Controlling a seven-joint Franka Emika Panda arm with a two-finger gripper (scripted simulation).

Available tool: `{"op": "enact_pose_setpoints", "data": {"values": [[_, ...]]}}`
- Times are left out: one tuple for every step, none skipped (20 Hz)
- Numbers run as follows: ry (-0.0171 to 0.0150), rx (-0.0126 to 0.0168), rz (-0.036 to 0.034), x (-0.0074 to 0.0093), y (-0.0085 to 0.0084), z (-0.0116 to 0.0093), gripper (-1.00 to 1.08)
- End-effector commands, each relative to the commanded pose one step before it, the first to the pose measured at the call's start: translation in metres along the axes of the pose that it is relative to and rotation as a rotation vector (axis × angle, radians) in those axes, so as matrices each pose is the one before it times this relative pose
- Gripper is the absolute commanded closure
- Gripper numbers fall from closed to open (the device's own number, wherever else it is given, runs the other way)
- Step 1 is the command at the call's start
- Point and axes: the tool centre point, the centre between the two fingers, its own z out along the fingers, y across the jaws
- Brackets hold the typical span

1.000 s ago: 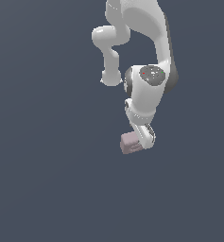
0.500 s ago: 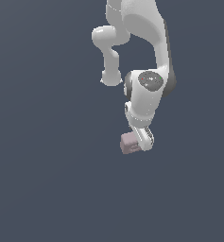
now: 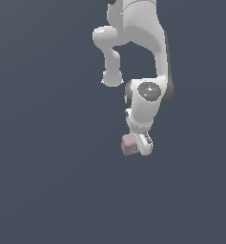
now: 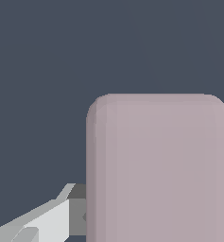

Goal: Pick up the object and move it to a goal position.

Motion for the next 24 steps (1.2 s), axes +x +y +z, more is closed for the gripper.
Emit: {"op": "enact_pose_setpoints", "data": {"values": [[-0.00002, 0.00041, 0.0001, 0.00003, -0.00032, 0.0007, 1.08], [0.0, 0.0, 0.0, 0.0, 0.0, 0.0, 1.08], [0.0, 0.0, 0.0, 0.0, 0.0, 0.0, 1.08], [0.0, 0.0, 0.0, 0.0, 0.0, 0.0, 1.08], [0.0, 0.0, 0.0, 0.0, 0.0, 0.0, 1.08], [0.0, 0.0, 0.0, 0.0, 0.0, 0.0, 1.08], [0.0, 0.0, 0.0, 0.0, 0.0, 0.0, 1.08], [0.0, 0.0, 0.0, 0.0, 0.0, 0.0, 1.08], [0.0, 0.0, 0.0, 0.0, 0.0, 0.0, 1.08], [-0.00035, 0.00091, 0.00007, 0.00009, -0.00023, -0.00058, 1.08], [0.0, 0.0, 0.0, 0.00005, -0.00004, -0.00035, 1.08], [0.0, 0.0, 0.0, 0.00016, -0.00011, -0.00104, 1.08], [0.0, 0.0, 0.0, 0.00026, -0.00019, -0.00173, 1.08], [0.0, 0.0, 0.0, 0.00037, -0.00026, -0.00241, 1.08], [0.0, 0.0, 0.0, 0.00047, -0.00034, -0.00309, 1.08], [0.0, 0.0, 0.0, 0.00057, -0.00041, -0.00376, 1.08], [0.0, 0.0, 0.0, 0.00068, -0.00049, -0.00442, 1.08], [0.00016, -0.00015, 0.00044, 0.00103, -0.00055, -0.00498, 1.08], [0.0, 0.0, 0.0, 0.00088, -0.00064, -0.00569, 1.08], [0.0, 0.0, 0.0, 0.00097, -0.00072, -0.00631, 1.08], [0.0, 0.0, 0.0, 0.00107, -0.00079, -0.00691, 1.08], [0.0, 0.0, 0.0, 0.00116, -0.00087, -0.00749, 1.08], [0.00028, -0.00021, 0.00034, 0.00143, -0.00096, -0.00795, 1.08], [0.0, 0.0, 0.0, 0.00135, -0.00105, -0.00861, 1.08]]}}
